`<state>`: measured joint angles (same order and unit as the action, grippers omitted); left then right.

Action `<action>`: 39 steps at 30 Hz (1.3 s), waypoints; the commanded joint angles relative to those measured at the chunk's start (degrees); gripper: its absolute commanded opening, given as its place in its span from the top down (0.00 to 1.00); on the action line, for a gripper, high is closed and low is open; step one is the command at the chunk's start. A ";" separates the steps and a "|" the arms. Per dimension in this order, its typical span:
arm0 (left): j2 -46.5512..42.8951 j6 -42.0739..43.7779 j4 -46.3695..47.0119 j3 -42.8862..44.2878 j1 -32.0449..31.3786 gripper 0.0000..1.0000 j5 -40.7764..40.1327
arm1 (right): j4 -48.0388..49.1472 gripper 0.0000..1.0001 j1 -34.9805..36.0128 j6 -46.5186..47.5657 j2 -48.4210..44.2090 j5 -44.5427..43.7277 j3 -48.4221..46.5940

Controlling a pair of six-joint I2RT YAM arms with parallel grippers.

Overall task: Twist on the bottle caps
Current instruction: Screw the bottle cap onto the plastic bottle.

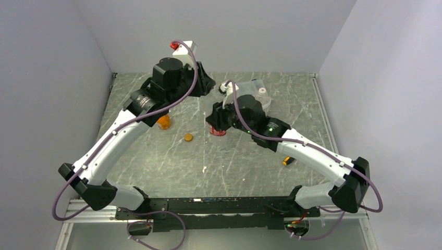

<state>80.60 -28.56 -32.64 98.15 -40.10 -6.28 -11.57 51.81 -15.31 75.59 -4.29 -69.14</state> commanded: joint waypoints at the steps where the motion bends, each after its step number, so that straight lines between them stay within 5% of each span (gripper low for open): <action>1: -6.02 2.58 2.70 -2.69 0.03 0.92 11.44 | 9.89 0.84 -4.12 1.24 -6.28 23.09 0.89; 9: -15.25 4.85 8.59 -8.45 1.21 1.00 31.86 | 22.94 0.84 -7.92 -5.76 -11.47 50.26 4.83; 15: -18.81 4.85 11.15 -9.24 1.58 0.99 38.89 | 26.12 0.83 -7.96 -9.37 -11.48 58.07 3.31; 17: -19.19 5.37 9.21 -8.09 1.60 0.86 35.78 | 22.68 0.82 -7.97 -7.29 -11.70 56.26 2.45; 18: -19.47 5.57 8.50 -7.54 1.60 0.67 34.03 | 20.26 0.82 -8.00 -6.04 -11.78 53.40 1.98; 22: -20.41 5.90 6.79 -6.06 1.60 0.27 24.02 | 12.13 0.81 -7.68 -1.87 -11.71 42.67 0.59; 30: -16.33 6.26 4.47 -1.47 1.60 0.27 12.34 | 3.31 0.81 0.24 2.84 -8.58 15.16 -2.13; 39: -9.10 4.54 -0.98 3.83 1.56 0.39 5.54 | 2.92 0.81 4.16 2.44 -5.24 -0.86 -4.14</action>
<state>69.93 -23.29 -30.79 99.39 -38.39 4.12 -9.80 55.05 -13.72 69.95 4.71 -69.82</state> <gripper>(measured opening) 0.629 0.377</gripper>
